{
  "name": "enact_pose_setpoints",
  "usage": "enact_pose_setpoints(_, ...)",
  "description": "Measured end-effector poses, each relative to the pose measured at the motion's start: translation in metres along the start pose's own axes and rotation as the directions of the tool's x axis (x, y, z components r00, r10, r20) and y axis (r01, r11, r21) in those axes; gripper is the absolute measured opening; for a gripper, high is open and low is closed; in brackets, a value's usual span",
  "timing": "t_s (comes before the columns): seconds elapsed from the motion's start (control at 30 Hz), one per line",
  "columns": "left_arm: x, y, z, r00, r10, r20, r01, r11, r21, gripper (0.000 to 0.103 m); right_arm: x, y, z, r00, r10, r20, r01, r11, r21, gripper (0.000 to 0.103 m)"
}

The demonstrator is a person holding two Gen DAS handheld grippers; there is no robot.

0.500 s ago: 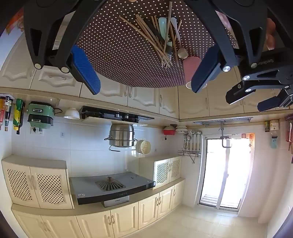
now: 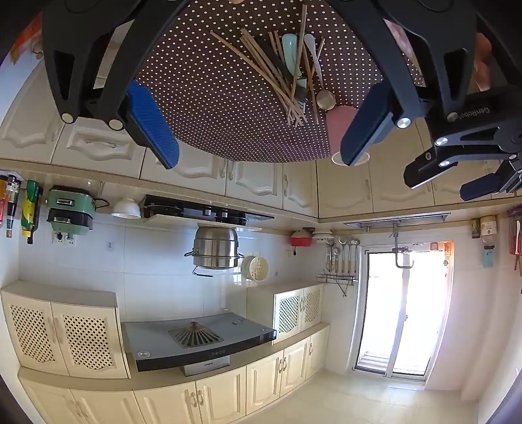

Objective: Organize utensils

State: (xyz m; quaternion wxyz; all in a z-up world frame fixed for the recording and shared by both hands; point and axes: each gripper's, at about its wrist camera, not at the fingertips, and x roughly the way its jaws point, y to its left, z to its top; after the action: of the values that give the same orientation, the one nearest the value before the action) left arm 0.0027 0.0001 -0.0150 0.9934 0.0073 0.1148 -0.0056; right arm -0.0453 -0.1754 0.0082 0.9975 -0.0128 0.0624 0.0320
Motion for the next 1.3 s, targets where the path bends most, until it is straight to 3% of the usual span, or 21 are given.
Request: enact_pose_setpoints(1.3, 0.0007, 0.0067, 0.0086, 1.000, 0.004, -0.013, -0.004, 1.000, 0.009, 0.099, 0.0054, 0.0031, 0.0002, 0.999, 0.003, -0.039, -0.002, 1.000, 0.012, 0.097)
